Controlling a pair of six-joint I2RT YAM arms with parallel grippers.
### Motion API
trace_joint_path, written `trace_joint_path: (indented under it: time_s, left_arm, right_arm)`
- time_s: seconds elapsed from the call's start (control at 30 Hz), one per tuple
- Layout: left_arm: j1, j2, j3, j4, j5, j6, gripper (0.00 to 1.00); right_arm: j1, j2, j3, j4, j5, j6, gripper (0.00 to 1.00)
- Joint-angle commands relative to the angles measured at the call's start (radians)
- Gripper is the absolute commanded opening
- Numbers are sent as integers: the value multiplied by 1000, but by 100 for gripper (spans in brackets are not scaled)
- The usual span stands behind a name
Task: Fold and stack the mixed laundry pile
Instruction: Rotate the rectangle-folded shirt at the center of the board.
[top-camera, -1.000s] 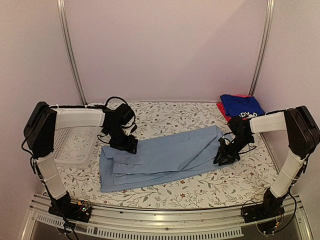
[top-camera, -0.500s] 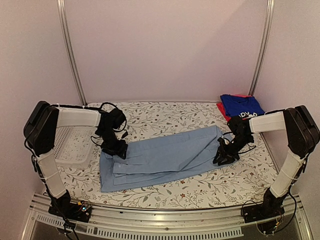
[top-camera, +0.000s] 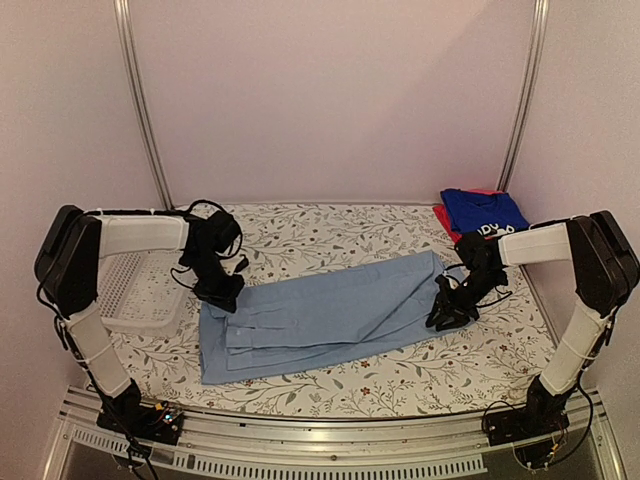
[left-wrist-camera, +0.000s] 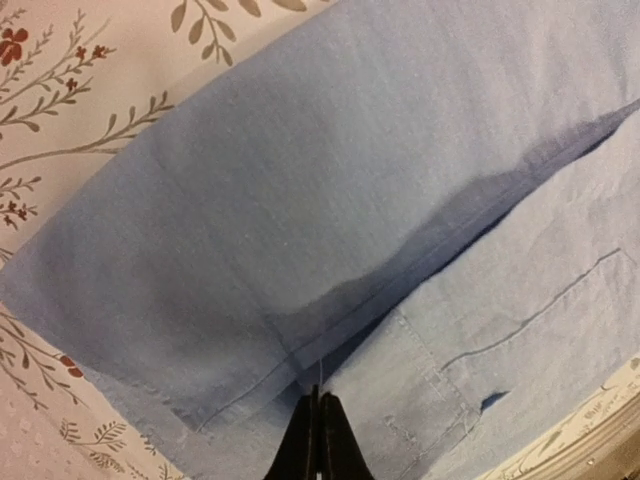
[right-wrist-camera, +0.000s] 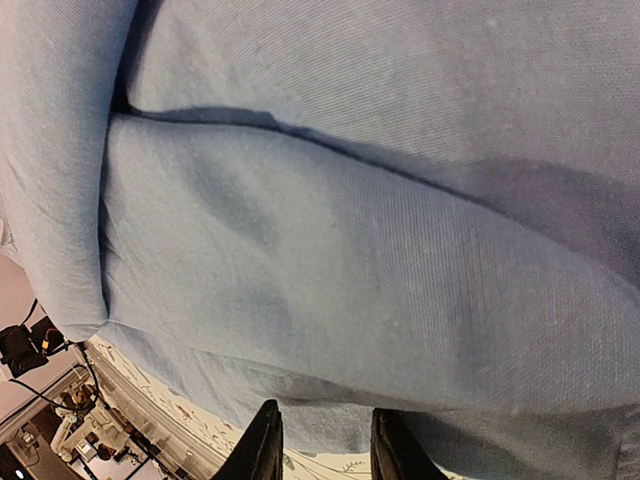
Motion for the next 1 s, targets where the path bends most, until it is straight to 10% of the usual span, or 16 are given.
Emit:
trace_joint_path:
  time_s: [0.0,0.23,0.37,0.57,0.97]
  left_arm:
    - [39,-30,-24,-9,-54,-23,0]
    - [95,-28,-38,-3,-160,-61,1]
    - [92,-10,-8,8,-121,-41,52]
    - [91,2,80,34,-86,-33,76]
    - [92,259,275,79,3,15,76]
  right_arm:
    - [-1,26,-21,41,43,-6,31]
    - [0,23,-25,38,54,-5,31]
    - [-1,31,-6,42,61,-5,31]
    - [-2,139,99,39,137,-36,31]
    - [-18,535,727,-132,348,-161,31]
